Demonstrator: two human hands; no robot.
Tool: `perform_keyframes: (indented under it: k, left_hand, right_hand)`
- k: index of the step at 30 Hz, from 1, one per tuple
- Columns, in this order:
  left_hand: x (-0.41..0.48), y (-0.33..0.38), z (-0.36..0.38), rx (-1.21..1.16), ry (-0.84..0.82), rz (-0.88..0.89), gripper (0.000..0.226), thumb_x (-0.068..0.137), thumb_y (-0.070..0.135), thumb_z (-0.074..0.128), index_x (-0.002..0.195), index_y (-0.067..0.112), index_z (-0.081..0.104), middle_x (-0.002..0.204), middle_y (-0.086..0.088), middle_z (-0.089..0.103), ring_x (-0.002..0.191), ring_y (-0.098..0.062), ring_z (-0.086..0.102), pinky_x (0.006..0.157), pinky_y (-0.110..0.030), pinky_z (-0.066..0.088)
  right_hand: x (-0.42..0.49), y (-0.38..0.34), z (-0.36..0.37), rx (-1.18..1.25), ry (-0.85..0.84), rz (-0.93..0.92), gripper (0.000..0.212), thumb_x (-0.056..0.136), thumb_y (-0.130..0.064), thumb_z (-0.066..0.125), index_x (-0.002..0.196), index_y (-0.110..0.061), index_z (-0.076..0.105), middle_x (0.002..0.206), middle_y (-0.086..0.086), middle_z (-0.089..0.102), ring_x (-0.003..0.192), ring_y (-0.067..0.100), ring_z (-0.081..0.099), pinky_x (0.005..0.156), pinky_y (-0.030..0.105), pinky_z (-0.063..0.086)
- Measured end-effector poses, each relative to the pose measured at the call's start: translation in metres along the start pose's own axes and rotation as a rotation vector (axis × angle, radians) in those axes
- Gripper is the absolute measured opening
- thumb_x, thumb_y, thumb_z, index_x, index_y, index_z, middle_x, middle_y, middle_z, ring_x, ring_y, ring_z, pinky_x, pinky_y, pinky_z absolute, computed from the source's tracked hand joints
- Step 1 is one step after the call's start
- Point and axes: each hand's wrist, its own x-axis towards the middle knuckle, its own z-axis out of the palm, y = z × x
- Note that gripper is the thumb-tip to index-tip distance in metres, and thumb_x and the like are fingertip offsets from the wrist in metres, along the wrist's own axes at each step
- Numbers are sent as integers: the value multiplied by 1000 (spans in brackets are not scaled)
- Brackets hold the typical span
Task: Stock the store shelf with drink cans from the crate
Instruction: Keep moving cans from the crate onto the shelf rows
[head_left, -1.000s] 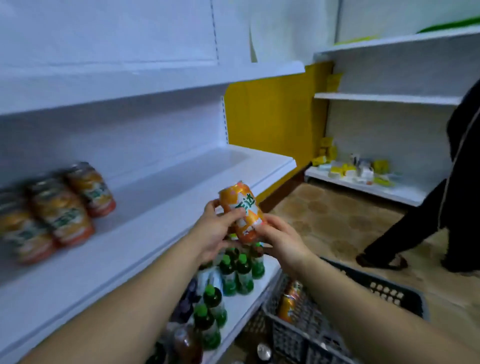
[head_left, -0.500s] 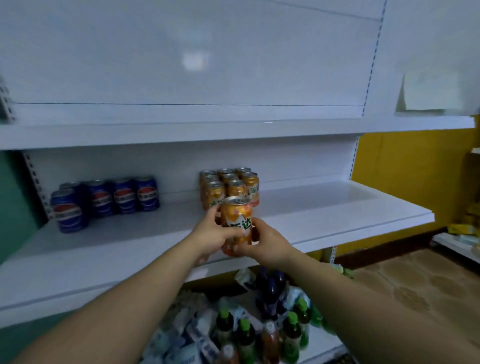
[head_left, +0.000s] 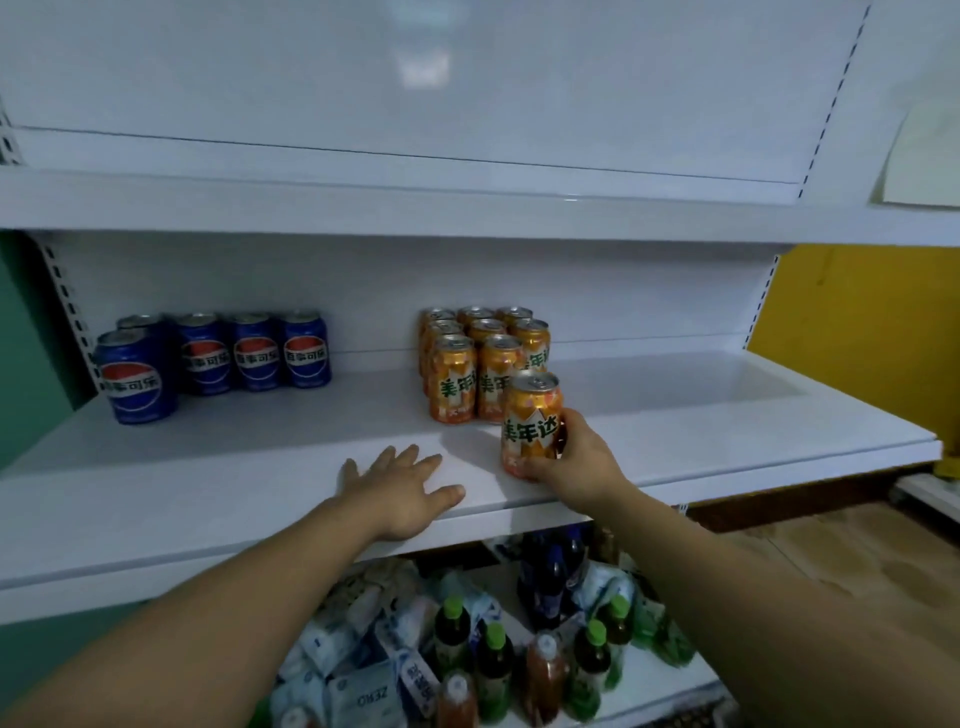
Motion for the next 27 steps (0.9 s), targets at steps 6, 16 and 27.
perform_keyframes:
  k: [6,16,27]
  left_hand:
    - [16,4,12,101,43,-7,80,81,81,13,149,43,-3,160,10,-11,147,-17,-11,114,-59,-5]
    - [16,4,16,95,89,-13,79,81,80,14,149,43,-1,160,11,-9,147,-14,-10,115,-56,-6]
    - [15,6,16,103,89,-17,78,82,79,13,149,43,-3,160,10,-11,147,-14,-12,116,-56,-5]
  right_hand:
    - [38,20,-12,-27,100,2,74,70,-37,83,131,-21,45,120,-1,58,107,19,58,90,33,48]
    - [85,31,-6,-60,106,22,61,87,-28,68,138,-18,36,131,5,56,119,27,53,90,32,41]
    - [111,32,-3,-200,47,65,54,94,-29,57,139,-15,30,129,12,58,115,35,55,90,38,44]
